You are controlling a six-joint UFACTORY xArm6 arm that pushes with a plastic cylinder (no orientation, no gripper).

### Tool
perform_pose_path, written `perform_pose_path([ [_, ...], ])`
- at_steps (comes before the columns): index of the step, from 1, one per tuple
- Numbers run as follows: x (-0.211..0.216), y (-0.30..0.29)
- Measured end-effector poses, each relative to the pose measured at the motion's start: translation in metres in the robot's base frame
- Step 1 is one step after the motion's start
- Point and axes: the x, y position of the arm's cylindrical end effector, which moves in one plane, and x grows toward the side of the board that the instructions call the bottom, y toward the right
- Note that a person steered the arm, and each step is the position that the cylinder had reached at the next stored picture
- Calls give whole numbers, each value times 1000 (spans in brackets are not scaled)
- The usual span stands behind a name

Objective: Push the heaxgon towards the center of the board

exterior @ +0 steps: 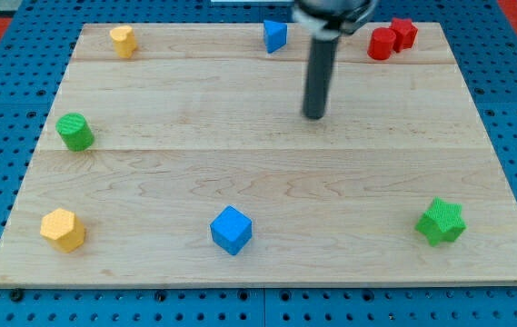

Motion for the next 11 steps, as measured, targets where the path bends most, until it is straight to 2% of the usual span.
perform_pose_path([
  [2,40,-196],
  [3,106,-275],
  [4,136,-344],
  [5,184,-321],
  [6,192,-263],
  [8,121,-246],
  [9,104,-274],
  [10,88,-267],
  [11,62,-213],
])
